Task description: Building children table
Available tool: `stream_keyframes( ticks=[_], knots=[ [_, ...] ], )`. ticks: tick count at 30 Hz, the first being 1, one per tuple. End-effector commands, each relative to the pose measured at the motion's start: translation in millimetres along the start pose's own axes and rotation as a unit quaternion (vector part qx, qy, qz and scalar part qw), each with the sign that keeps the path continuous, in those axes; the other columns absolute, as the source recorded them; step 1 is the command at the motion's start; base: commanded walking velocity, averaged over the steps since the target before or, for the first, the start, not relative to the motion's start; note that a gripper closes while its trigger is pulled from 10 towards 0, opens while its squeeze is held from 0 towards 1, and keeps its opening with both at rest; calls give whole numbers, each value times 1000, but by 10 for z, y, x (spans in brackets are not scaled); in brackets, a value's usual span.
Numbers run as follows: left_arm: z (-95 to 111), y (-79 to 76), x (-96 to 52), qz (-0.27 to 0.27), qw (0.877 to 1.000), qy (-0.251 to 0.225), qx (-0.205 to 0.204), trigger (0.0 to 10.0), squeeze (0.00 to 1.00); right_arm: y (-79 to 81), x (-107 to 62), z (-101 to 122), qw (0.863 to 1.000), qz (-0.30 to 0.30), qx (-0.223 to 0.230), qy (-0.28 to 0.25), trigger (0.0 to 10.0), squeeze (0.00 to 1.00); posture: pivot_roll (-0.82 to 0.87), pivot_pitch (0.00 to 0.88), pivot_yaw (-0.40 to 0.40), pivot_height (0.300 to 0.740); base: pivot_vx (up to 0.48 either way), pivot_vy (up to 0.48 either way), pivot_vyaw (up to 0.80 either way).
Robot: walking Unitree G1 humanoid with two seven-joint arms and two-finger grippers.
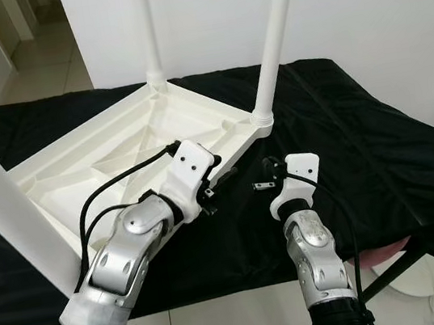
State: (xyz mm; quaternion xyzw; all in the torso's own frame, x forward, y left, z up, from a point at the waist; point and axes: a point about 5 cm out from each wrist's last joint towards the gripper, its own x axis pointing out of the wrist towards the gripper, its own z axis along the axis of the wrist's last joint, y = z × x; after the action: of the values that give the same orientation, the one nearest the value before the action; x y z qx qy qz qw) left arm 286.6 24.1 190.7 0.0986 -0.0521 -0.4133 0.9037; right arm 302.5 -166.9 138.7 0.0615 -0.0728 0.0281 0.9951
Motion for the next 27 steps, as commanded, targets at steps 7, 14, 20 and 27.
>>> stream_keyframes(
  ticks=[7,14,20,27],
  knots=[
    [-82,8,-385,-14,999,-2,-29,10000,0,68,32,-61,1000,20,-18,10,10000,0,22,0,-51,740,0,0,0],
    [-115,-53,-687,-52,997,12,-64,10000,0,143,92,-79,999,33,-18,17,10000,0,42,0,-76,740,0,0,0],
    [-253,51,-757,-15,998,29,-58,10000,0,197,153,-63,999,50,-15,16,10000,0,55,0,-97,740,0,0,0],
    [-286,257,-780,12,999,26,-45,10000,0,197,189,-42,998,60,-20,11,10000,0,57,0,-108,740,0,0,0]
  ],
)
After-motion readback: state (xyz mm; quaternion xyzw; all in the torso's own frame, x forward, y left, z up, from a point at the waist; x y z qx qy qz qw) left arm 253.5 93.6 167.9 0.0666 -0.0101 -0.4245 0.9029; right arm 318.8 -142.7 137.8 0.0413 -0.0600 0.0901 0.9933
